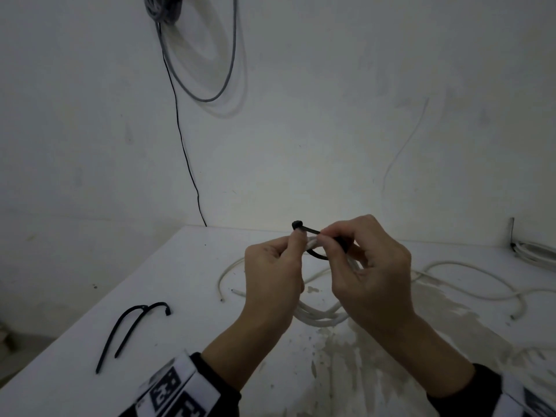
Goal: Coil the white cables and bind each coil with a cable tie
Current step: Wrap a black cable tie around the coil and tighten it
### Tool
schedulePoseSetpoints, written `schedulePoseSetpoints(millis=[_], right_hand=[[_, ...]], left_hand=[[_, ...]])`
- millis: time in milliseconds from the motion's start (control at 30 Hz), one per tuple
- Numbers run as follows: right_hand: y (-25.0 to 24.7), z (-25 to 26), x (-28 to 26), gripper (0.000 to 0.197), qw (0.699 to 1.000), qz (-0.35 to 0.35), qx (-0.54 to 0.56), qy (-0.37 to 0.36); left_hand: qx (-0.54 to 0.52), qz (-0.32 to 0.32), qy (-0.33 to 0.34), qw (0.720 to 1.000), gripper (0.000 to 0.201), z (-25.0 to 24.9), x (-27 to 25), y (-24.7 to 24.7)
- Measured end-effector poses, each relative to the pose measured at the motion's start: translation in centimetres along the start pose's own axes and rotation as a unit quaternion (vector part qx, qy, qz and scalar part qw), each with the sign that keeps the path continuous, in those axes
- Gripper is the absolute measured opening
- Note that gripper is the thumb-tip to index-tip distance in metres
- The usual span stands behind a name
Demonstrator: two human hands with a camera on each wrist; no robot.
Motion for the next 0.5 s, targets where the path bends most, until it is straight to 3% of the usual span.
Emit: schedulePoseSetpoints(millis=[500], right_hand=[[0.3,0.1,0.3,0.012,0.999,0.019,-0.031,0.011]], left_hand=[[0.111,-0.017,0.122,0.986,0.038,-2.4,-0.7,-0.1]])
Point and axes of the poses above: each hand's wrist, its own x-axis towards the middle knuckle, its own y-axis out of the palm, z = x × y, the point moved 8 cm from there along x, towards the middle knuckle, and after that the axes turned 3 degrees about x, right-handed, at the moved point
